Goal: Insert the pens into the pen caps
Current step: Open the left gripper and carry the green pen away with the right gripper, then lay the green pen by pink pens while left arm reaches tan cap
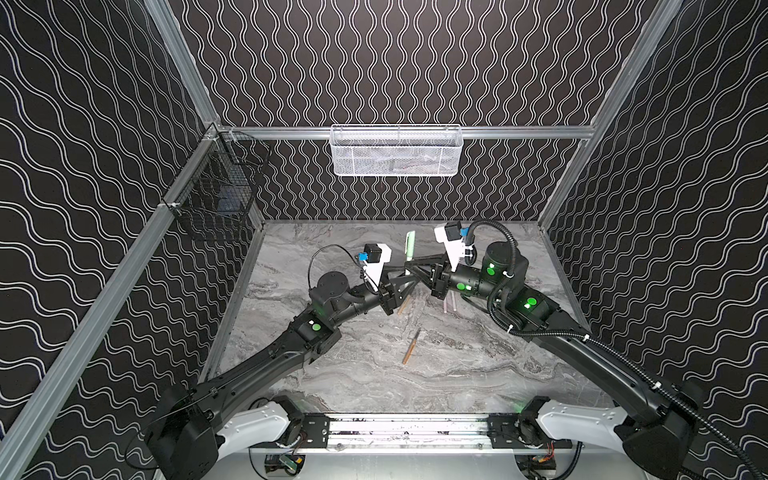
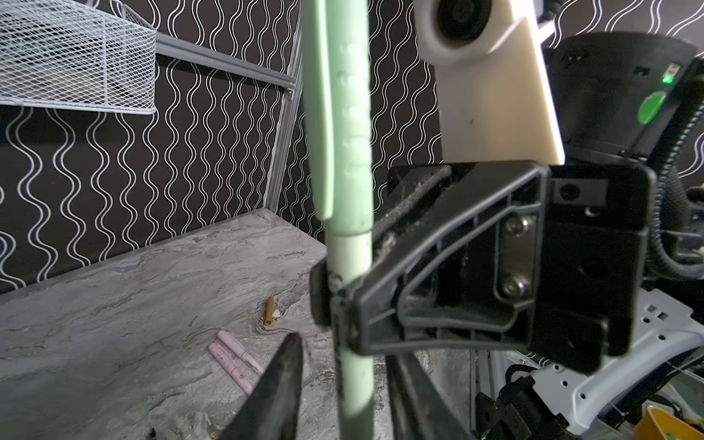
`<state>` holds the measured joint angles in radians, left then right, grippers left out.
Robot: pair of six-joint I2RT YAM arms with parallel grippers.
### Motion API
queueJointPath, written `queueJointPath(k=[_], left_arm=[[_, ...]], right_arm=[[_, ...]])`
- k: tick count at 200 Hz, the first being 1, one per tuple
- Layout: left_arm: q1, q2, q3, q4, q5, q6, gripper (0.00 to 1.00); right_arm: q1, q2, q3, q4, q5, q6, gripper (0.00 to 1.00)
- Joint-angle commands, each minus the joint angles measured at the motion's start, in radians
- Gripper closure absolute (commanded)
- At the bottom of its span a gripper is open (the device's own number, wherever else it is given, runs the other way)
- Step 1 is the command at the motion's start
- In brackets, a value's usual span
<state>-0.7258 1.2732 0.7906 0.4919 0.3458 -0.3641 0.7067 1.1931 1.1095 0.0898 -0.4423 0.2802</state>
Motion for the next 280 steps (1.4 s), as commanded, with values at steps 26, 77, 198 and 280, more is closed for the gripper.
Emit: queueJointPath(k=[26, 77, 198, 280], left_arm=[[0.002, -0.018, 0.006, -0.019, -0.058, 0.010, 0.34], [0.001, -0.076, 0.027, -0.143, -0.242, 0.046, 0.32], [0.002, -0.046, 0.120, -0.441, -0.671, 0.006, 0.32], [0.001, -0.024, 0.130, -0.448, -0.666, 0.020, 0.32]], right_arm=[[0.000, 0.001, 0.050, 0.021, 0.104, -0.015, 0.98], [-0.106, 0.048, 0.170, -0.175, 0.295, -0.054, 0.98], [-0.264, 0.590, 0.118, -0.452, 0.177, 0.087, 0.95], [-0.264, 0.734, 0.137, -0.466, 0.278, 0.128, 0.93]])
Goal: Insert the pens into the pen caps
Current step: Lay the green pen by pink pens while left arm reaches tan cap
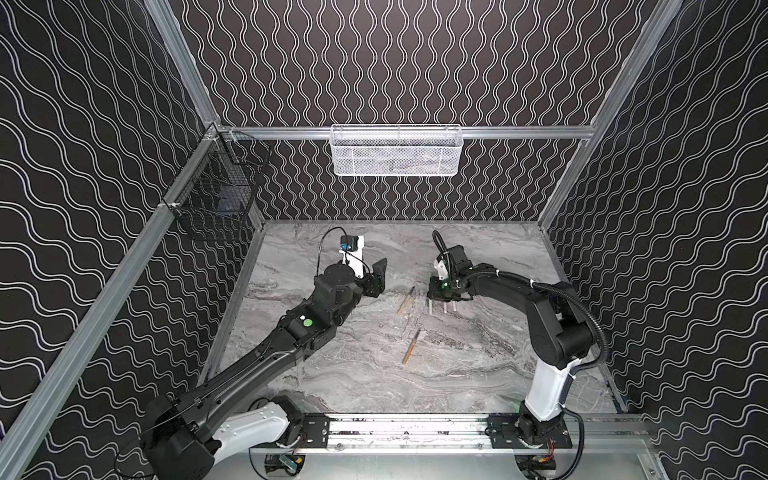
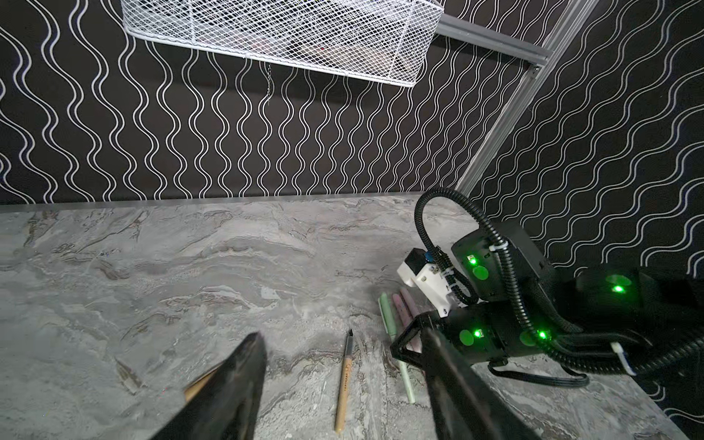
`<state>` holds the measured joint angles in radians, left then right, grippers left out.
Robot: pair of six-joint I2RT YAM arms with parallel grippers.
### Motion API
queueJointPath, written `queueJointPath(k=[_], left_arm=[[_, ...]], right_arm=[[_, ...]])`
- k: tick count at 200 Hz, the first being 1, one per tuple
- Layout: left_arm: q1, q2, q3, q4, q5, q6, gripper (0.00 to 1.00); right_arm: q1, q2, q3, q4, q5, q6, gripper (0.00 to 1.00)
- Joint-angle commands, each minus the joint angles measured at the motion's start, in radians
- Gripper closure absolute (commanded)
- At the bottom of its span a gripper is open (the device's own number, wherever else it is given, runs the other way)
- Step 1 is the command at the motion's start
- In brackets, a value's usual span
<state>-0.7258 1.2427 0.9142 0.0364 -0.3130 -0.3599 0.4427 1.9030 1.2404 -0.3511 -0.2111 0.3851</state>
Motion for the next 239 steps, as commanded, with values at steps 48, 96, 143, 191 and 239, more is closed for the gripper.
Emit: queueJointPath(k=[48, 96, 143, 191, 239], left_arm=[[0.000, 0.014, 0.007, 0.007, -0.011, 0.021, 0.32], [0.002, 0.019, 0.011, 0.002, -0.009, 0.022, 0.32], [0.002, 0.020, 0.015, -0.002, -0.006, 0.026, 0.32], [0.002, 0.026, 0.015, 0.002, -0.015, 0.037, 0.31], [0.015, 0.067, 0.029, -0.018, -0.042, 0.062, 0.29]], right_arm=[[-0.042, 0.036, -0.013, -0.011, 0.050, 0.044, 0.91], [-0.047, 0.041, -0.008, -0.005, 0.040, 0.060, 0.84], [-0.048, 0.038, 0.002, -0.008, 0.031, 0.066, 0.80], [-0.048, 0.001, 0.002, -0.005, 0.021, 0.073, 0.76], [-0.045, -0.148, -0.009, -0.005, 0.006, 0.062, 0.72]])
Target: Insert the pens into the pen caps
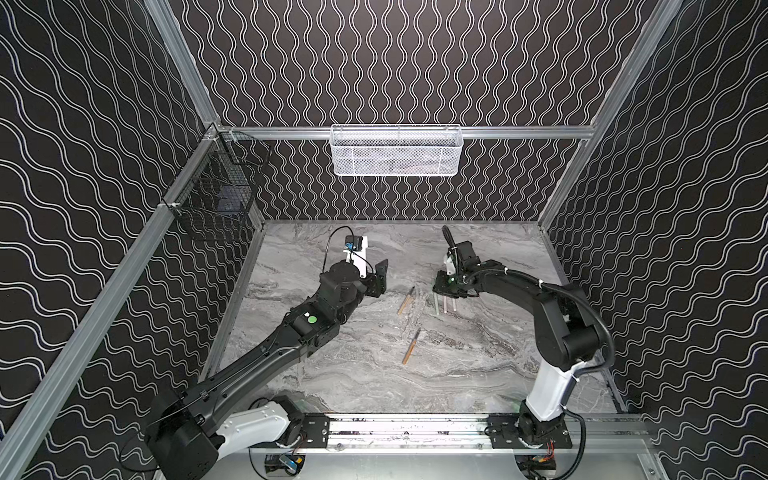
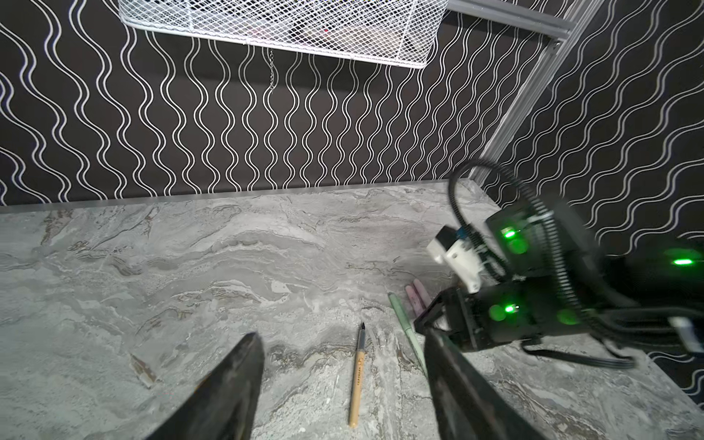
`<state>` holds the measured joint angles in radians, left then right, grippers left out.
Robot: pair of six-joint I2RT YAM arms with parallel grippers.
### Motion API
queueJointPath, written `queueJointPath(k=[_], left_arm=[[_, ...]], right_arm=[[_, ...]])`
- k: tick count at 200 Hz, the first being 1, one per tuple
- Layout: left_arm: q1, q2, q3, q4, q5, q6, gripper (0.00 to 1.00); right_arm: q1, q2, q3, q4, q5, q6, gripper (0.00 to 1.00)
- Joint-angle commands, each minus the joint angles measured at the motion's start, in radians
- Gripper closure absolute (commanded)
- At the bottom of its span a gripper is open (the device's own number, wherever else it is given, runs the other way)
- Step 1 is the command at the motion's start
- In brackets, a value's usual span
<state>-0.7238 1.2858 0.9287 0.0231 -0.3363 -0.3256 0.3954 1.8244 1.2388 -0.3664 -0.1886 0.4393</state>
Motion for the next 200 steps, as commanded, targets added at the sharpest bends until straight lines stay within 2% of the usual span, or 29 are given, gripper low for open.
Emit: queueJointPath(k=[1, 46, 76, 101, 136, 200], left_arm=[[0.014, 0.027, 0.014, -0.006, -0.019, 0.027, 0.29], [0.197, 0.208, 0.099, -0.109, 0.154, -0.046, 0.29], [0.335, 0.444, 0.202, -0.202, 0.350, -0.060, 0.28], [0.387, 0.638, 0.303, -0.294, 0.458, -0.029, 0.28], [0.392, 0.760, 0.352, -0.356, 0.420, 0.013, 0.28], [0.389, 0.802, 0.363, -0.367, 0.434, 0.023, 0.28]], right_arm=[[0.002, -0.074, -0.009, 0.012, -0.017, 0.007, 0.72], [0.007, -0.247, -0.118, 0.108, -0.041, 0.012, 0.66], [0.007, -0.305, -0.173, 0.152, -0.069, 0.009, 0.61], [0.007, -0.332, -0.201, 0.172, -0.100, 0.003, 0.58], [0.007, -0.368, -0.235, 0.193, -0.118, -0.003, 0.56], [0.008, -0.395, -0.271, 0.198, -0.125, -0.007, 0.55]])
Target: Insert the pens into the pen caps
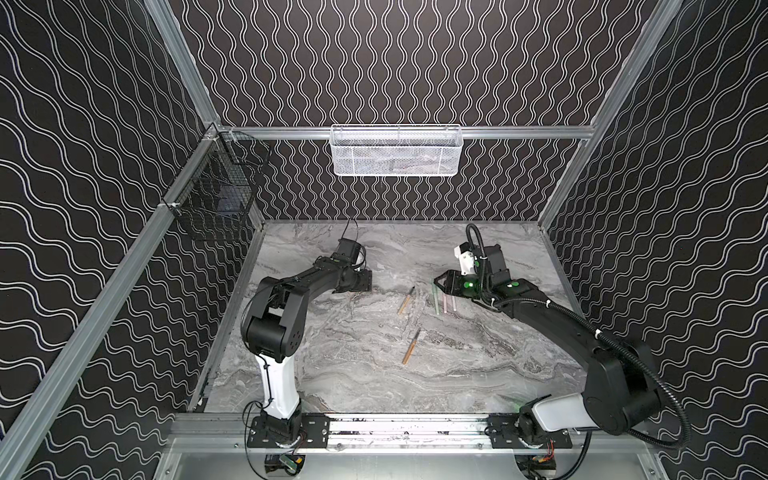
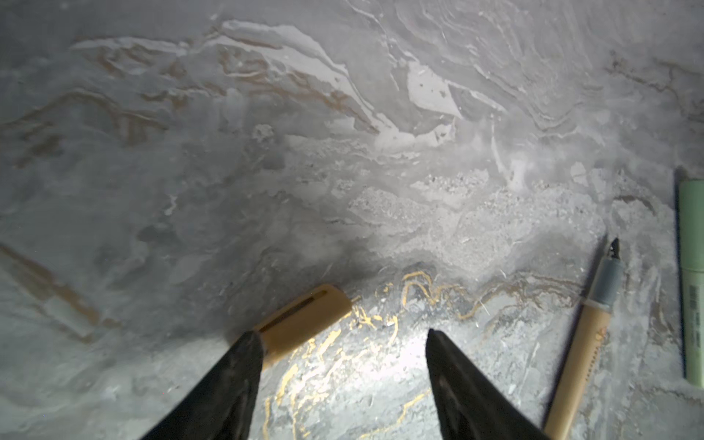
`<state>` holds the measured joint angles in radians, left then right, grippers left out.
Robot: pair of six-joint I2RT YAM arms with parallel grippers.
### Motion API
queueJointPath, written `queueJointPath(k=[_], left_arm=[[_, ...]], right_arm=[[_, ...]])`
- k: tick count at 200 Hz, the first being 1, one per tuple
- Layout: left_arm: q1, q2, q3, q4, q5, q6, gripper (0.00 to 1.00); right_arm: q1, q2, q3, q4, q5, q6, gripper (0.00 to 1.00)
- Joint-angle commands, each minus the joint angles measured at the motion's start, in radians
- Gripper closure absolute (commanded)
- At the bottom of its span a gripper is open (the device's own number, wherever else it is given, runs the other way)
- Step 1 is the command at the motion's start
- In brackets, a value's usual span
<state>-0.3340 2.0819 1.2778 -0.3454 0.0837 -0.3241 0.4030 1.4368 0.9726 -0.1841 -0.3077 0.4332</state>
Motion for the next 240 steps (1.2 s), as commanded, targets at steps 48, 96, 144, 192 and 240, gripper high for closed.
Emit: queueJointPath(k=[48, 96, 144, 192, 240], left_arm=[[-0.009, 0.008, 0.016, -0.016, 0.024, 0.005, 0.28], [-0.041, 0.002, 0.013, -0.042, 0.024, -0.007, 0.28], [-0.084, -0.012, 0.004, -0.042, 0.054, -0.032, 0.29], [-0.102, -0.062, 0.024, -0.051, 0.042, 0.010, 0.29], [-0.017, 0.016, 0.109, -0.110, -0.048, 0.088, 0.26]], right_arm=[[0.000, -0.009, 0.012, 0.006, -0.005, 0.001, 0.55], [0.000, -0.019, 0.015, -0.005, 0.002, -0.004, 0.55], [0.000, -0.034, 0.011, -0.003, 0.006, -0.007, 0.55], [0.000, -0.047, 0.006, -0.010, 0.012, -0.012, 0.55], [0.001, -0.053, -0.007, 0.002, 0.002, -0.013, 0.55]])
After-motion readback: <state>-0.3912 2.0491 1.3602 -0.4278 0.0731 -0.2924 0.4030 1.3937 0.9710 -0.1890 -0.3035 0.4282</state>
